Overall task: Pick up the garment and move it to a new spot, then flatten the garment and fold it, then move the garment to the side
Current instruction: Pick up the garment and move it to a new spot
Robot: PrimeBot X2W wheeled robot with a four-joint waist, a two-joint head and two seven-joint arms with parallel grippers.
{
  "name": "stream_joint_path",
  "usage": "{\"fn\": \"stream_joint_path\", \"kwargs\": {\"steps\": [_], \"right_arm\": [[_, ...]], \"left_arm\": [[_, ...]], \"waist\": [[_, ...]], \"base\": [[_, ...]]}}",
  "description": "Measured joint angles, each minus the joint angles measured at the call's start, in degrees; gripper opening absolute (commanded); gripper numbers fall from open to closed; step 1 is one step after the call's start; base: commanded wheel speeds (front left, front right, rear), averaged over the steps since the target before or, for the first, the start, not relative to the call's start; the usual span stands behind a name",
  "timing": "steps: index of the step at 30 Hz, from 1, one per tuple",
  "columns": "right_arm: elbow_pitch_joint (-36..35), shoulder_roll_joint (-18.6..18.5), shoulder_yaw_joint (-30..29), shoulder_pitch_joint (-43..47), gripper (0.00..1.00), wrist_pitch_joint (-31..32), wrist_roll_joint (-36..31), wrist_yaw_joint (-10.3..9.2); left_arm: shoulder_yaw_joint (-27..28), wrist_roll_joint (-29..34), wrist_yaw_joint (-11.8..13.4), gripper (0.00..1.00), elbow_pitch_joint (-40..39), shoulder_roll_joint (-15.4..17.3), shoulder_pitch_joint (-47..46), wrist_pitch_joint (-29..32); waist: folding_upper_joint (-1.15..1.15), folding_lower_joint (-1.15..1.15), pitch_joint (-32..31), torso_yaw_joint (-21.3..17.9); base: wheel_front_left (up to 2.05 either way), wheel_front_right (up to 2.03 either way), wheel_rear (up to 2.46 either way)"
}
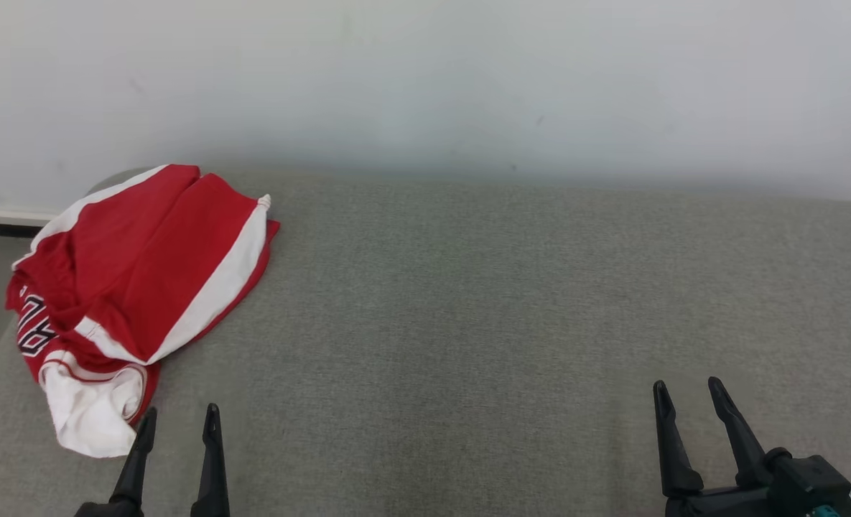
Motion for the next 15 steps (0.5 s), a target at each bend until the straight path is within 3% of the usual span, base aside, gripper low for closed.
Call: {"fn": "stream_joint_path", "kwargs": {"steps": [15], "right_arm": [[0.34,-0.12,0.98,0.23,1.0,0.0,-0.05,0.0]], "left_arm": [[1.38,1.05,0.36,1.0,0.88,-0.1,0.18,0.0]], "waist": [[0.0,0.0,0.17,12.8]], "base": [[0.0,0.0,0.0]]}}
